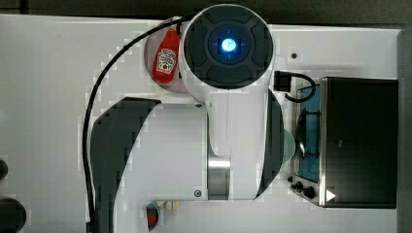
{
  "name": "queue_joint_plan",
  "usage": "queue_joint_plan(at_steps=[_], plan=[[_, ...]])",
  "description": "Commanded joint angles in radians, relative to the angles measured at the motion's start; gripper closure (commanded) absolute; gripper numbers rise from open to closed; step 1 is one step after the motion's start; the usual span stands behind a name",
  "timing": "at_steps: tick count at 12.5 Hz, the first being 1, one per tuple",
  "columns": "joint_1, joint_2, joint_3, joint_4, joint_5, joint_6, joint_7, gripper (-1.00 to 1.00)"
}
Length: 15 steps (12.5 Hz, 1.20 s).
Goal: Drag strainer right to left.
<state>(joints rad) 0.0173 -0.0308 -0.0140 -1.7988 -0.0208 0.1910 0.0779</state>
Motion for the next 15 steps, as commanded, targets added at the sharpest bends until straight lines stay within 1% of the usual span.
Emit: queue_joint_plan(at_steps=[1,2,3,5,7,11,13,15], plan=[[-0.027,-0.399,-0.033,-0.215,0.013,-0.193,0.067,-0.59],[-0.027,-0.398,-0.033,-0.216,0.013,-0.193,0.067,-0.82],[-0.027,-0.397,-0.033,-0.221,0.013,-0.192,0.067,-0.99],[-0.027,-0.382,-0.032,-0.253,0.013,-0.159,0.068,-1.0],[-0.026,-0.34,-0.031,-0.319,0.013,-0.054,0.075,-1.0],[-0.026,-0.202,-0.031,-0.506,0.013,0.265,0.127,-1.0],[-0.025,-0.115,-0.028,-0.591,0.013,0.438,0.216,-1.0],[-0.024,-0.015,-0.022,-0.652,0.013,0.621,0.339,-1.0]])
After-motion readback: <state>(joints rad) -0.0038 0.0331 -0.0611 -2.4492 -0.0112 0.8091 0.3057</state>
